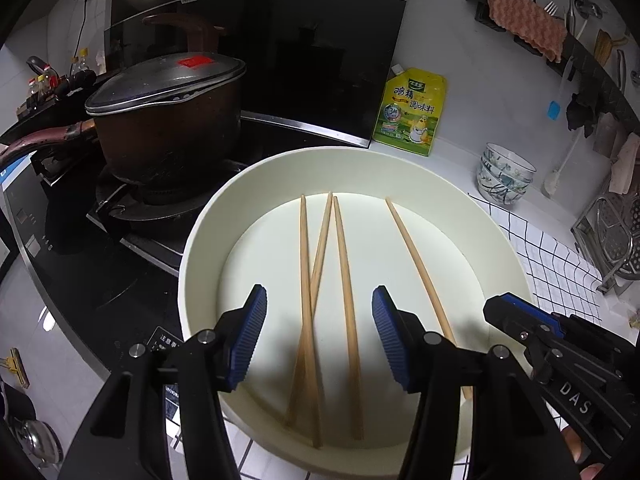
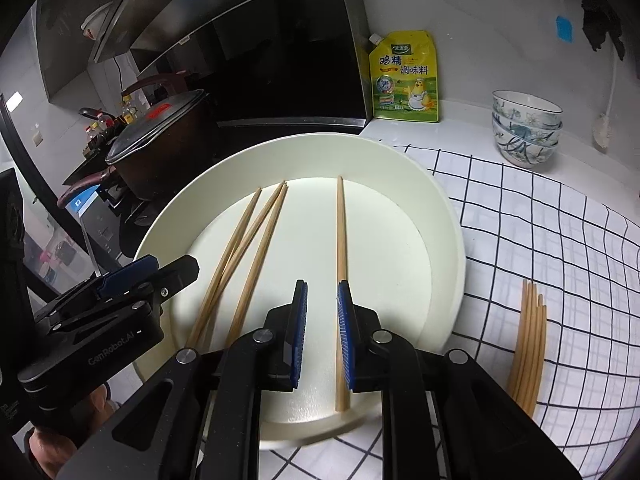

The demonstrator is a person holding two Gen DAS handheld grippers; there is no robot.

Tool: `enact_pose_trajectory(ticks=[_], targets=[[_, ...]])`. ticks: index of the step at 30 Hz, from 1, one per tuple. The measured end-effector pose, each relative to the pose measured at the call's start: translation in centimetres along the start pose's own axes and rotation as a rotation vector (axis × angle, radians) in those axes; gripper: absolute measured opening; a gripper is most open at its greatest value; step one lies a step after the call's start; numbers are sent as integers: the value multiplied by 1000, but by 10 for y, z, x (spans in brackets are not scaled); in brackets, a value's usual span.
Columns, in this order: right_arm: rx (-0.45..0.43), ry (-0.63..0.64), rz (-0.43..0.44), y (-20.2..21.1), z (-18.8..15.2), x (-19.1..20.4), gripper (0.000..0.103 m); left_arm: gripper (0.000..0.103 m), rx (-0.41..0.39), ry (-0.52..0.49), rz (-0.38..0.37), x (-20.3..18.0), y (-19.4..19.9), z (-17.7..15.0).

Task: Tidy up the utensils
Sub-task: 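Lower both chopsticks into the white basin and open both grippers, then withdraw both open grippers from the basin toward the bundle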

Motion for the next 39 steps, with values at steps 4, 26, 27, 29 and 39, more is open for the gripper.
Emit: enact_pose_trajectory(ticks=[4,26,27,29,39], targets=[[-15,-10,2,13,-6,-5,15,57,-8,-11,1,-6,10,-4],[-129,-95,-42,90,-48,-64,45,77,-43,-60,-35,-62,55,-41],[-133,-101,-53,94,-53,-71,45,79,-45,-68,-40,-66,57,-42],[-135,-110,-77,99,-60,-82,47,81,-50,-79,-52,-74,61,-46],[-73,-121,-195,105,-97,-134,52,86,-41,-123,-113,-115,64,-69]])
Point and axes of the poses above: each gripper's, at about its wrist camera, not at the fingertips, and y roughly against the way its jaws point, x to its left, z to its top, the point moved 1 cm from there along -y, roughly the way its jaws point, and after that the axes turned 1 degree about -y, right-handed, at the moved point
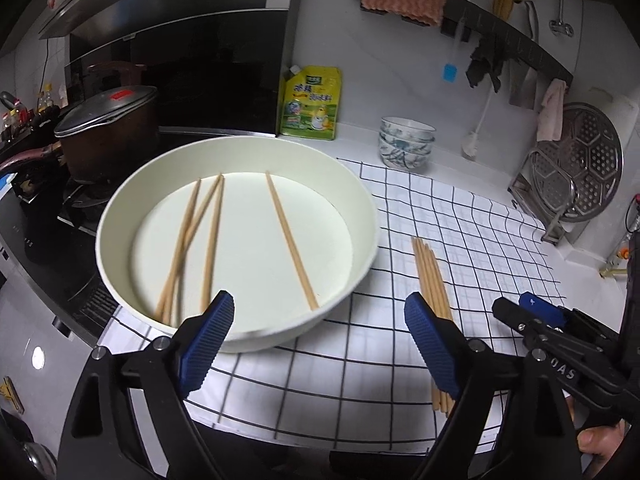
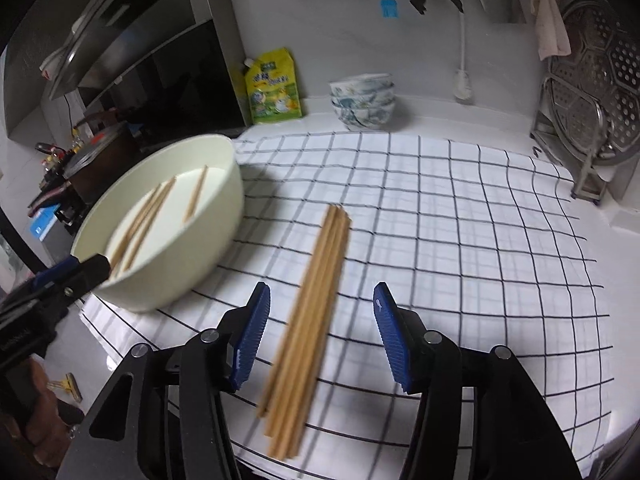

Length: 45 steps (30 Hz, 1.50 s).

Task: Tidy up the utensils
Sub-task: 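Withdraw both open grippers from the basin toward the bundle, then push the right gripper against the bundle to separate one chopstick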

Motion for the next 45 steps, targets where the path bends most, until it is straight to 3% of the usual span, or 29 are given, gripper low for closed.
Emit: enact_pose_trajectory(ticks=[6,21,32,45], targets=[[49,29,-58,-18,-16,-14,52,87,29,-39,10,-17,-12,-10],[98,90,-59,-58,-17,-3,52,89,25,-72,25,-29,-18,-19],[129,105,-84,-62,-24,-11,52,89,58,-93,-16,-46,-22,-31],[136,62,-117,-58,-32,-39,52,89,141,-140,-44,-70,-56,-45]])
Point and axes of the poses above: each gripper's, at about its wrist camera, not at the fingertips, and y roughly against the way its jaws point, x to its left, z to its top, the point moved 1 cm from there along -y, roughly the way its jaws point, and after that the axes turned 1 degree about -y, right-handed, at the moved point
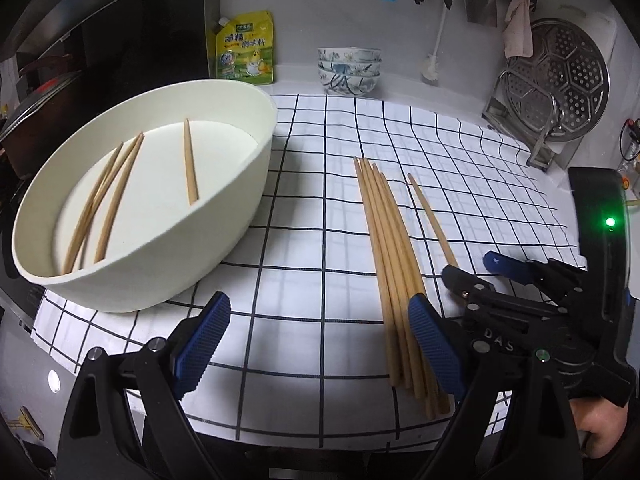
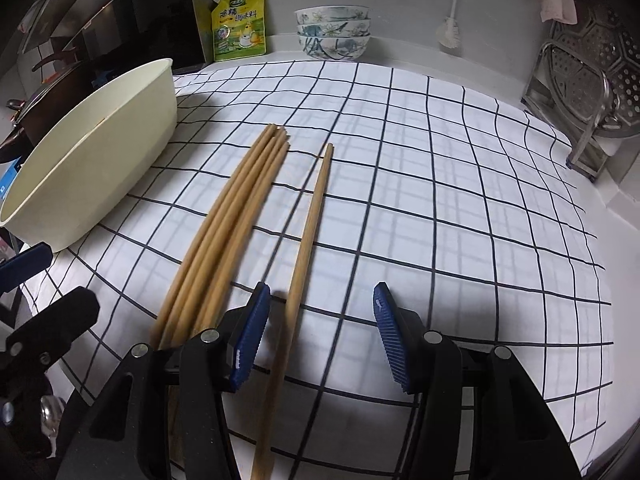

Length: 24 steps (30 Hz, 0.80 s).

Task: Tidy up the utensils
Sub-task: 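Push the right gripper against the bundle to separate one chopstick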

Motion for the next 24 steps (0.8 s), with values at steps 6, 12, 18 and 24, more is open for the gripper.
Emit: enact_pose_trajectory(ticks=[6,12,18,24], targets=[[-8,-33,-4,2,-5,-15,52,89,8,-9,36,-9,-15,3],[-15,-59,4,5,-8,-27,52,89,47,7,77,-13,-35,4],[-19,-62,29,7,-9,-30,52,89,63,15,115,-15,-48,4],[-22,-61,29,7,-9,-30,52,89,75,7,144,-17,-55,8]])
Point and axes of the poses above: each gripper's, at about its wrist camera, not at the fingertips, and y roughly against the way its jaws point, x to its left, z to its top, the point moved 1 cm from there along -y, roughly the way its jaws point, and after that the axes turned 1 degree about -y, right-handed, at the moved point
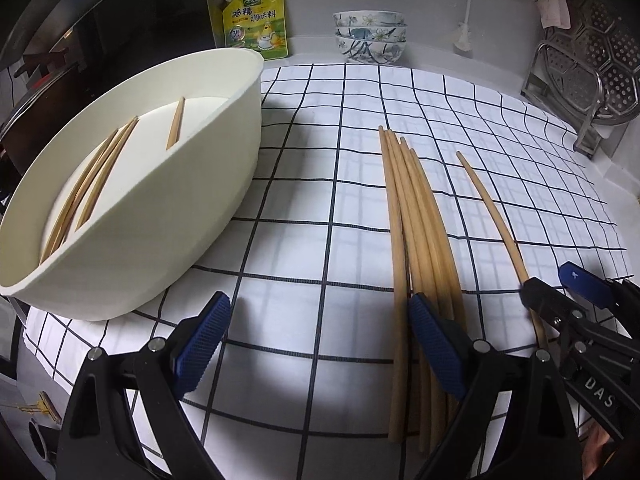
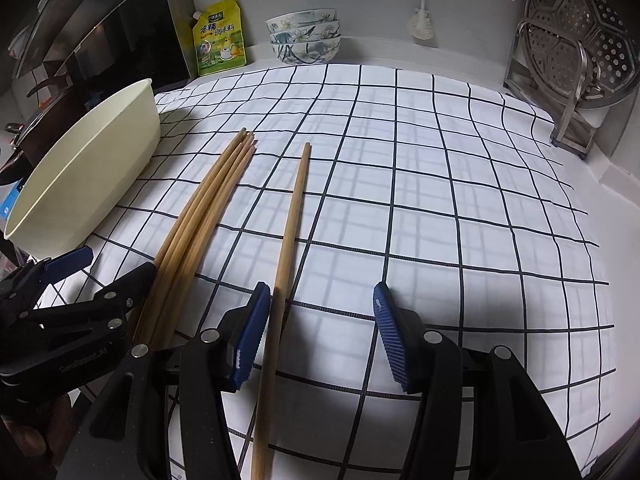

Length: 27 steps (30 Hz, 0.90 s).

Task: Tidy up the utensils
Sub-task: 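Push the right gripper against the bundle to separate one chopstick, then close the right gripper on the separated chopstick while the left gripper grasps another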

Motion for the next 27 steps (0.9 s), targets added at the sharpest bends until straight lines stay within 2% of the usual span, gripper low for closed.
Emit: enact_pose_trajectory(ticks=[5,9,11,14,15,16,17,18,19,20,27], targets=[[-2,2,0,0,0,0,51,87,5,-13,14,-7,-4,6],[-4,28,-21,-1,-1,4,51,74,19,-8,-21,-13,-7,13],[-7,38,-32,-1,-1,6,46,67,21,-14,-32,-18,-9,16],[-10,45,-45,-1,-1,5,35,52,14,-31,-42,-26,-9,19],[-12,46,-46,-1,-2,5,32,43,15,-33,-52,-29,-9,19],[-13,49,-50,-1,-2,5,25,33,17,-37,-64,-31,-9,20],[-13,51,-52,0,-2,4,16,29,19,-42,-75,-34,-8,20],[-14,50,-59,0,-1,3,9,21,21,-47,-81,-37,-8,20],[-14,48,-60,0,-2,1,8,12,23,-49,-86,-38,-8,20],[-15,45,-57,0,-2,0,6,8,26,-50,-90,-40,-8,20],[-16,8,-25,1,-1,-6,6,7,41,-41,-129,-42,-5,17]])
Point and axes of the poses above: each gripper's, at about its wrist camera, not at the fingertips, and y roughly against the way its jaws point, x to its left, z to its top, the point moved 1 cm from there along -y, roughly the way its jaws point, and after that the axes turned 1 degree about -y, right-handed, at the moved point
